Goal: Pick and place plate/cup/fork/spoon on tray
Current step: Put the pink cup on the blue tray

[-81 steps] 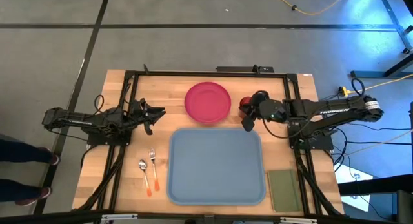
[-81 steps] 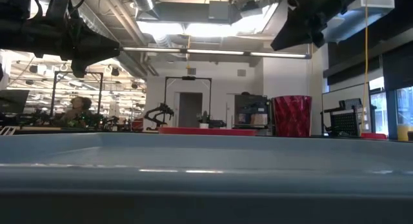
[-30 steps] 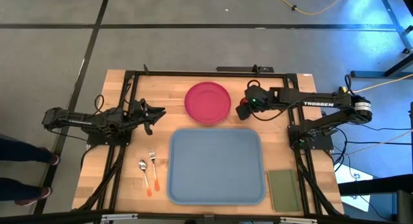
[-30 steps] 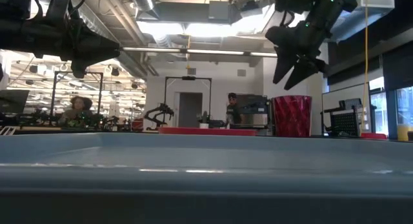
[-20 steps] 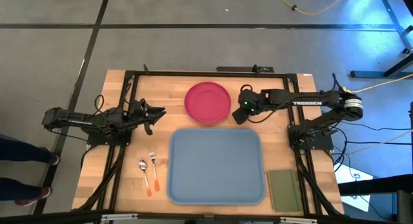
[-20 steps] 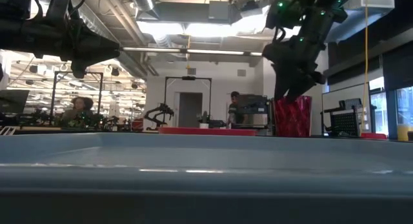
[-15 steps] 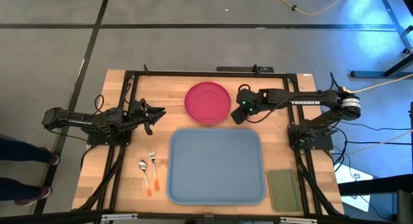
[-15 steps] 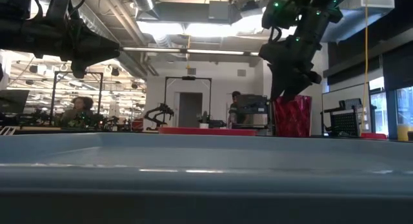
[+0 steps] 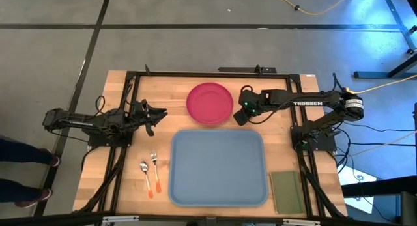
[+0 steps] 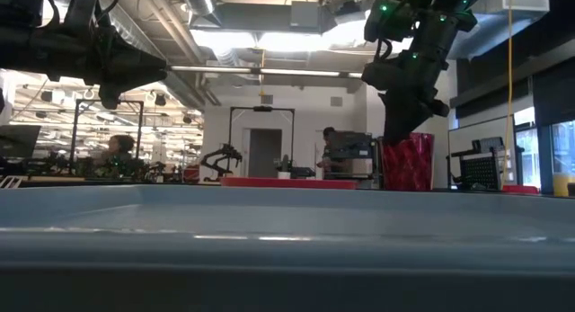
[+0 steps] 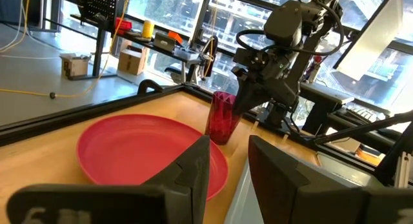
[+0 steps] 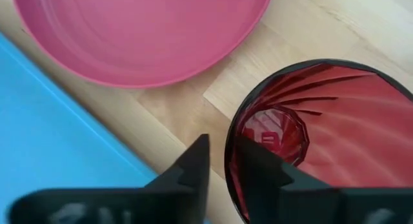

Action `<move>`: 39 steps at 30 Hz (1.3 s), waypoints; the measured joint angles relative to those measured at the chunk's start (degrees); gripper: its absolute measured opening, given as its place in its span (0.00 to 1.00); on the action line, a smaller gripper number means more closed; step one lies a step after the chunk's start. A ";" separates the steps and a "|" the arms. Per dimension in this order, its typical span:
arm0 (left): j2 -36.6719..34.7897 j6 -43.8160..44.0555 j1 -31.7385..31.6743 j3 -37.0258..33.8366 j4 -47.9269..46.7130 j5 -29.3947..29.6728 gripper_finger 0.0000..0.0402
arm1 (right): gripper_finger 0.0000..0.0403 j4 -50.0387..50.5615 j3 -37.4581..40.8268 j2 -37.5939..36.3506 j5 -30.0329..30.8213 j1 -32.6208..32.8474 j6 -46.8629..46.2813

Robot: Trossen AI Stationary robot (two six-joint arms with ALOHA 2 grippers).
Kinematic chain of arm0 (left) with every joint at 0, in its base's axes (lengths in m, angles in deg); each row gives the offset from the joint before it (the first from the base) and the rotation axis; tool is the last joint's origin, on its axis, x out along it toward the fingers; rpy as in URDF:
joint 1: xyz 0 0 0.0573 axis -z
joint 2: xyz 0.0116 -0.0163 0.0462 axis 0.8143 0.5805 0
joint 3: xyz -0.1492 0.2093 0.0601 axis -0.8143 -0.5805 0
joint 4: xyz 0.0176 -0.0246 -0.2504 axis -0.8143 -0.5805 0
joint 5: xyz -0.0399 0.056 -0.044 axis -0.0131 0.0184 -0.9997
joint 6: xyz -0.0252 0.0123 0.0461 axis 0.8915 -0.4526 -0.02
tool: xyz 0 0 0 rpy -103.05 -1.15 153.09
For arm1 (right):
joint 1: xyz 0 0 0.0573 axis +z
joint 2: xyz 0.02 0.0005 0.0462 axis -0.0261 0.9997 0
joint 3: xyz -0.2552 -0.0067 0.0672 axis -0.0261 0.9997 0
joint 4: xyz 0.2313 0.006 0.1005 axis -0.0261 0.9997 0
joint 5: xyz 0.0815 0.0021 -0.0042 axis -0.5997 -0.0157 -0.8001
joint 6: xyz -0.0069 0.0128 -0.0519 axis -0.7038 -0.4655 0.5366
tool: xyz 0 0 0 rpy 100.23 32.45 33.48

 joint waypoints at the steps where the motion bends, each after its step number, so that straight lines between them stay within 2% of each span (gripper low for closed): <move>1: 0.01 0.00 -0.02 0.01 0.00 0.00 0.25 | 0.15 0.02 0.02 0.00 0.02 0.00 0.06; 5: 0.01 0.00 0.00 0.01 0.00 0.00 0.25 | 0.04 0.00 0.00 -0.14 0.77 0.01 2.05; 12: 0.01 0.00 -0.01 0.01 0.00 0.00 0.25 | 0.03 0.13 0.00 -1.25 0.60 0.00 2.82; 20: 0.01 0.00 0.00 0.01 -0.17 0.00 0.25 | 0.03 0.83 0.09 -8.91 -1.81 2.70 2.51; 27: 0.01 0.00 0.00 0.01 -0.20 0.00 0.25 | 0.03 1.63 0.09 -14.83 -2.55 11.79 0.30; 31: 0.01 0.00 -0.01 0.01 -0.20 0.00 0.25 | 0.03 1.99 0.09 -14.91 1.39 19.19 -4.79; 39: 0.00 0.00 -0.01 0.01 -0.20 0.00 0.25 | 0.04 6.26 0.09 -12.65 9.70 31.63 -22.03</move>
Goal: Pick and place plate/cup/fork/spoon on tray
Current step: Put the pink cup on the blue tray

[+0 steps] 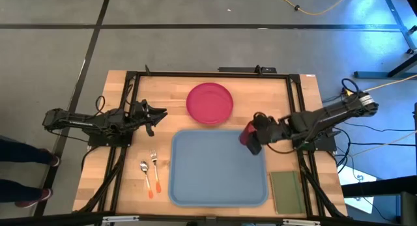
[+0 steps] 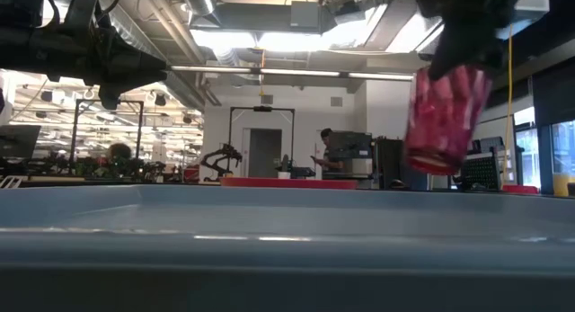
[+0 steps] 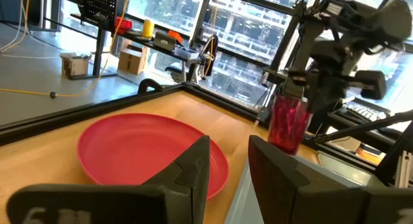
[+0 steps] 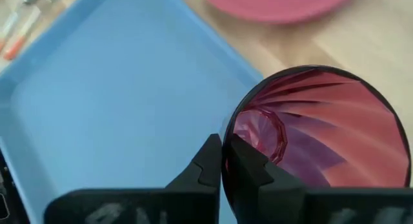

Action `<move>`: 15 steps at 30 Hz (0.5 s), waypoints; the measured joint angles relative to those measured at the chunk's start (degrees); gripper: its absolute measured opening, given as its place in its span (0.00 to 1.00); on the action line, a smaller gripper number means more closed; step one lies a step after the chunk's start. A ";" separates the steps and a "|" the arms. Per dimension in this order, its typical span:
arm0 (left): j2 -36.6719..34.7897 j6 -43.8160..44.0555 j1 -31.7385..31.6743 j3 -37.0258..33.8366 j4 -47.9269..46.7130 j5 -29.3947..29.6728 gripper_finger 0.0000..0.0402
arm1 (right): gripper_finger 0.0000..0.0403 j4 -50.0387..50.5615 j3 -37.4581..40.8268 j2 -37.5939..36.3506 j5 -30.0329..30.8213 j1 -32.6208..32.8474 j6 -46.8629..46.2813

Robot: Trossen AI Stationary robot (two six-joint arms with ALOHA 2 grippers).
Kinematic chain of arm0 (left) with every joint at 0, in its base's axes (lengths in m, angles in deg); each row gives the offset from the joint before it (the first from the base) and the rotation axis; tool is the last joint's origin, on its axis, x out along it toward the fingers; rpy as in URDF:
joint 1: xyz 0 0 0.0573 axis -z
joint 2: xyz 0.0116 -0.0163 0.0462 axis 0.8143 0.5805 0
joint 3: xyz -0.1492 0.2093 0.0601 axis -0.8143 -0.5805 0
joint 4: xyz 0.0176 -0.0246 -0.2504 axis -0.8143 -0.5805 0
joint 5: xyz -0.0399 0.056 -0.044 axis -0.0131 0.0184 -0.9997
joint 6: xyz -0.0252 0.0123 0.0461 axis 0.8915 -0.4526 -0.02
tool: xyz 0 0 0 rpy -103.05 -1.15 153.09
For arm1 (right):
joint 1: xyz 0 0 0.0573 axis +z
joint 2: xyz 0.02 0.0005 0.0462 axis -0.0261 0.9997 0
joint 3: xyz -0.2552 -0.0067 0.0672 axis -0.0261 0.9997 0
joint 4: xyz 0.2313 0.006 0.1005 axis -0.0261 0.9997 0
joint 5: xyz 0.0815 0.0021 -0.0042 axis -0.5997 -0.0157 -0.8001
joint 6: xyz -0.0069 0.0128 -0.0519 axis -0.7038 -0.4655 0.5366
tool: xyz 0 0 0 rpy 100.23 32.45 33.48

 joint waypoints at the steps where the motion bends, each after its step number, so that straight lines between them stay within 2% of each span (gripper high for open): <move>1: 0.00 0.00 0.00 0.00 0.00 0.01 0.25 | 0.03 0.68 0.00 0.48 0.17 0.95 -1.51; 7: 0.00 0.00 0.00 0.00 0.00 0.00 0.25 | 0.03 0.37 0.00 4.63 -0.72 4.15 -6.77; 15: 0.00 0.00 -0.01 0.00 -0.02 0.00 0.25 | 0.06 -1.45 0.00 7.53 -1.61 4.18 -6.95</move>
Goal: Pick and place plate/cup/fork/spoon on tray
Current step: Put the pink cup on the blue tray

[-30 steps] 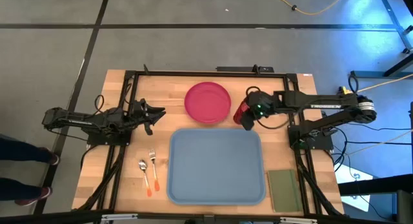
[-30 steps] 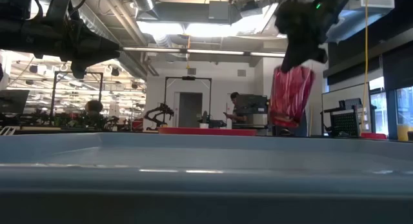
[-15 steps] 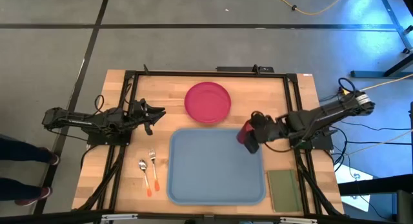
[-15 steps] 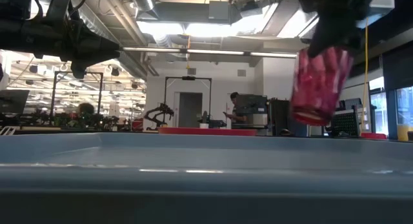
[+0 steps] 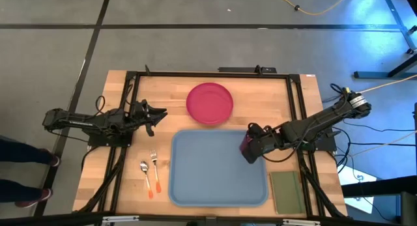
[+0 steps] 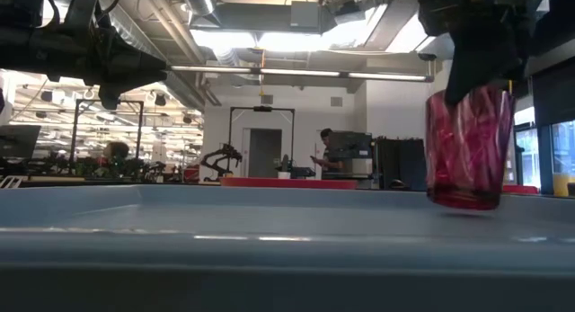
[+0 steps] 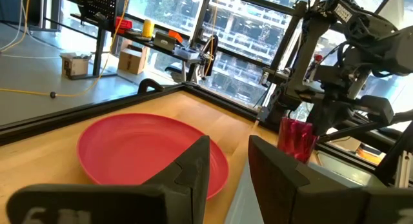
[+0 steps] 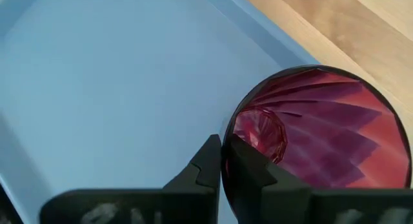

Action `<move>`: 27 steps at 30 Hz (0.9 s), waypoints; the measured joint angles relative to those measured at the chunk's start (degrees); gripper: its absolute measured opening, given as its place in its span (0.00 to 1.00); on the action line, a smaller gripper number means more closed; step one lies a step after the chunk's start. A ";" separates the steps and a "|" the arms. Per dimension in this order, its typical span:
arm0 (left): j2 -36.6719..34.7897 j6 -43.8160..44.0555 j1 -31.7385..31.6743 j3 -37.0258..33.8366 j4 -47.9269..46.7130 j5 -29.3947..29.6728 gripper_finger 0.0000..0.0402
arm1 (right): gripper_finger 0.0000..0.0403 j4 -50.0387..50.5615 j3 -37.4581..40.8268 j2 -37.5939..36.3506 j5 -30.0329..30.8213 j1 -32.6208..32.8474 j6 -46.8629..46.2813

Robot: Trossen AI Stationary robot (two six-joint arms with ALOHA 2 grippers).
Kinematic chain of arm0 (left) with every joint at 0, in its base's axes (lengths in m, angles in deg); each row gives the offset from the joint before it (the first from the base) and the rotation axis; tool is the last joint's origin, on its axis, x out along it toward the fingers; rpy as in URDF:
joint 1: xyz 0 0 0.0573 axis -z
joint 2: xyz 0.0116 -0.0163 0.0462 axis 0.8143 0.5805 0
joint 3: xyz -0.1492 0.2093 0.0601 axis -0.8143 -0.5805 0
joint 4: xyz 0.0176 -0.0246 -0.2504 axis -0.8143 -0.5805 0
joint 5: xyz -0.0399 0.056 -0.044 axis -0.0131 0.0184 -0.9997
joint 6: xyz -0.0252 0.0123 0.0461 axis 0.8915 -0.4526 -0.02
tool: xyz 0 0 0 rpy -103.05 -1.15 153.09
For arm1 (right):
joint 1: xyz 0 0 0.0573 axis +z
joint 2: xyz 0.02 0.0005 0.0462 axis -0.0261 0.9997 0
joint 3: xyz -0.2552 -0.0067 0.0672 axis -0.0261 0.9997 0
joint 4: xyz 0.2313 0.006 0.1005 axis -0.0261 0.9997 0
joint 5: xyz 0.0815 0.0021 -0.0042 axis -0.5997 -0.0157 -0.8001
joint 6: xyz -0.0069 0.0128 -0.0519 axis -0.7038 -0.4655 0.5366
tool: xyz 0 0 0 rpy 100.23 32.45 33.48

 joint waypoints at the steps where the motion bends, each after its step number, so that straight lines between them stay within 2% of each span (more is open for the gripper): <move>1: 0.01 0.00 0.01 0.00 0.02 0.00 0.25 | 0.07 -0.21 0.00 0.00 0.20 0.00 0.02; 7: 0.00 0.00 0.01 0.00 0.02 0.01 0.25 | 0.13 -0.51 -0.02 0.00 0.63 -0.02 0.09; 27: 0.01 0.00 0.00 0.00 0.01 0.00 0.25 | 0.14 -1.20 -0.02 0.00 1.51 -0.02 0.02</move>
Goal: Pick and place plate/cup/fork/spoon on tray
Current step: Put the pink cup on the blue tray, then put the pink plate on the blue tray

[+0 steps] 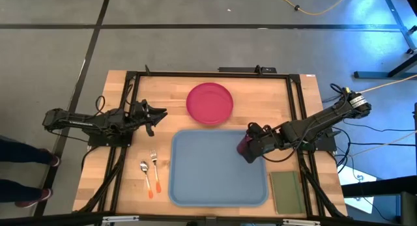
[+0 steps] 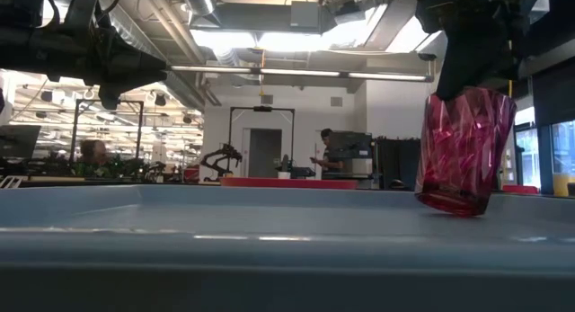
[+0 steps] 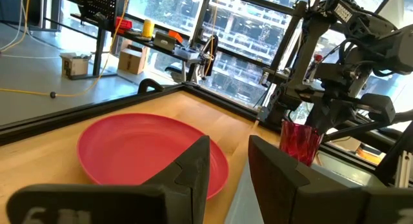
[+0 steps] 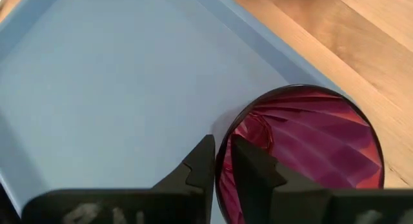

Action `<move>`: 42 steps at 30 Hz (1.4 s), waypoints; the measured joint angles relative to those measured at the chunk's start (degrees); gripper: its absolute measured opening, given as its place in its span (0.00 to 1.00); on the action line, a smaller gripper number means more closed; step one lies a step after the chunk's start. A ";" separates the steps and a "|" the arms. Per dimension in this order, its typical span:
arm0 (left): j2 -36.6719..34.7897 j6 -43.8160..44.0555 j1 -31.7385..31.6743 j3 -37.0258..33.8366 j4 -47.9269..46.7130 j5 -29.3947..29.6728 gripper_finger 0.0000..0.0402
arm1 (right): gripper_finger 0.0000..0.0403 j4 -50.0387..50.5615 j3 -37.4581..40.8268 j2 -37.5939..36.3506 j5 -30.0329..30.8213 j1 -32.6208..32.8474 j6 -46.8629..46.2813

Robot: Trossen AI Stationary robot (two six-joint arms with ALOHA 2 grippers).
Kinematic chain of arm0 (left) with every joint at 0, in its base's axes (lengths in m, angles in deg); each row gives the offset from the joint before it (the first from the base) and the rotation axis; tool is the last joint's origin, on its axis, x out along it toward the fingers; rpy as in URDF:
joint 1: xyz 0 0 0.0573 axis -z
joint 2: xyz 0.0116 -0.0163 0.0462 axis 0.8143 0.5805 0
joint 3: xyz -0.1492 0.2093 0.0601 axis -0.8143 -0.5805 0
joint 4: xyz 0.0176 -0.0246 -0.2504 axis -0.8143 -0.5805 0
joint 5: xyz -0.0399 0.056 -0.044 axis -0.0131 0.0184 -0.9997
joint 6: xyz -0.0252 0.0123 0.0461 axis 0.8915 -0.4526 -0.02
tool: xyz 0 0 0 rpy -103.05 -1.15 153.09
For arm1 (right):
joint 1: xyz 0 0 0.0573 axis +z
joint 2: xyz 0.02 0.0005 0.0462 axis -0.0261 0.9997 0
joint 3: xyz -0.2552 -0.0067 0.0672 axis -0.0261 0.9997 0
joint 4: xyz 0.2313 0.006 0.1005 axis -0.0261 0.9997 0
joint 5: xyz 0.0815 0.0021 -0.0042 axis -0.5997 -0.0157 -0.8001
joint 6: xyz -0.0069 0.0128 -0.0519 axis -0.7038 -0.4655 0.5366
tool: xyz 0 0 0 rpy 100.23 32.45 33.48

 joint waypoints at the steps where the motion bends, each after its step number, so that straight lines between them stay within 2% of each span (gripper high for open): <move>1: 0.00 0.00 0.00 0.00 0.01 0.01 0.25 | 0.14 0.00 0.00 0.00 0.01 0.00 0.00; 7: -0.02 0.00 0.01 0.00 0.00 0.01 0.25 | 0.18 -0.02 0.00 0.00 0.99 0.00 -0.04; 17: 0.00 0.02 -0.01 0.00 0.01 0.00 0.25 | 0.31 -0.71 0.00 0.00 1.35 0.00 -0.04; 32: -0.01 0.00 0.00 0.00 0.00 0.00 0.25 | 0.32 -3.39 0.00 0.00 1.59 0.00 0.11; 35: -0.01 0.00 0.00 0.00 0.00 0.01 0.25 | 0.32 -3.45 0.00 0.00 4.46 0.00 0.16; 40: 0.00 0.00 0.00 0.00 -0.01 0.01 0.25 | 0.32 -5.35 0.00 0.00 15.01 -1.11 0.97; 42: -0.01 0.00 0.01 0.00 -0.01 0.01 0.25 | 0.32 -7.21 0.00 0.00 17.25 -2.66 3.90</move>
